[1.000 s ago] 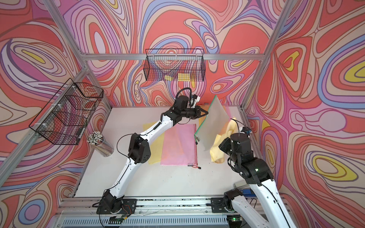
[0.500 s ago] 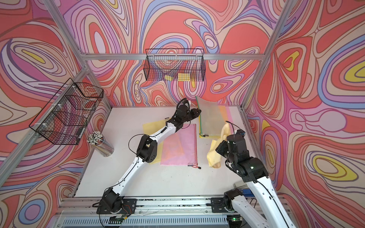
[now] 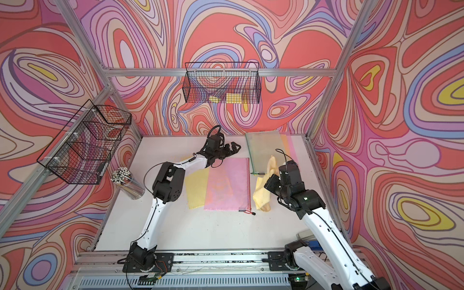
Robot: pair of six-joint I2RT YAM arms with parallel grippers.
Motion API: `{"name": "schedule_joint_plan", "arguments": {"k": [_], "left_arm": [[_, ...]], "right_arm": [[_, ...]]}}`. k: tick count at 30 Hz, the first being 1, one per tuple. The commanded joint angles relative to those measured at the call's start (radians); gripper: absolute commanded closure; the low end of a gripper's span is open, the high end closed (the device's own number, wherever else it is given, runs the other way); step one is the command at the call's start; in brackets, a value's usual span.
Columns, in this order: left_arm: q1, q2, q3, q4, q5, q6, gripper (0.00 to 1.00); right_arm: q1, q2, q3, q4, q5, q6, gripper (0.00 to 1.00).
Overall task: Wipe the document bag
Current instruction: Place the document bag, then wipe the dirt from the document bag.
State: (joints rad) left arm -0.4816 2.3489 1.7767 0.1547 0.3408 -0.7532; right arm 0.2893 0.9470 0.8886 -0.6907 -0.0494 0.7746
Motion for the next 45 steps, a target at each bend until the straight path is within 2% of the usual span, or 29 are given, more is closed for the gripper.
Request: {"name": "schedule_joint_plan", "arguments": {"k": [1,4,9,11,14,20,28,31,38,45], "left_arm": [[-0.009,-0.285,-0.148,-0.033,-0.095,0.183,0.01],[0.001,-0.414,-0.277,-0.171,-0.124,0.23,0.01],[0.069,-0.579,-0.567,-0.129,-0.082,0.192,0.03],[0.102,-0.61,-0.648,-0.115,-0.023,0.181,0.07],[0.118,-0.633,-0.721,-0.132,0.009,0.195,0.11],[0.129,-0.627,-0.785,-0.145,0.026,0.22,0.11],[0.144,-0.548,-0.797,-0.076,0.16,0.208,0.21],[0.146,-0.514,-0.79,-0.076,0.178,0.205,0.25],[0.145,-0.495,-0.807,-0.087,0.166,0.228,0.25],[0.146,-0.453,-0.822,-0.042,0.224,0.209,0.28]], "right_arm": [[-0.003,0.113,-0.028,0.137,-0.115,-0.022,1.0],[0.006,0.258,0.004,0.205,-0.182,-0.059,1.0],[0.038,0.46,0.094,0.228,-0.146,-0.126,1.0],[0.04,0.519,0.114,0.231,-0.13,-0.142,1.0],[0.046,0.598,0.133,0.234,-0.113,-0.162,1.0],[0.048,0.716,0.132,0.23,-0.094,-0.169,1.0],[0.057,0.737,0.107,0.261,-0.115,-0.153,1.0],[0.06,0.756,0.107,0.266,-0.115,-0.156,1.0],[0.066,0.8,0.093,0.291,-0.136,-0.15,1.0],[0.071,0.807,0.095,0.295,-0.138,-0.147,1.0]]}}
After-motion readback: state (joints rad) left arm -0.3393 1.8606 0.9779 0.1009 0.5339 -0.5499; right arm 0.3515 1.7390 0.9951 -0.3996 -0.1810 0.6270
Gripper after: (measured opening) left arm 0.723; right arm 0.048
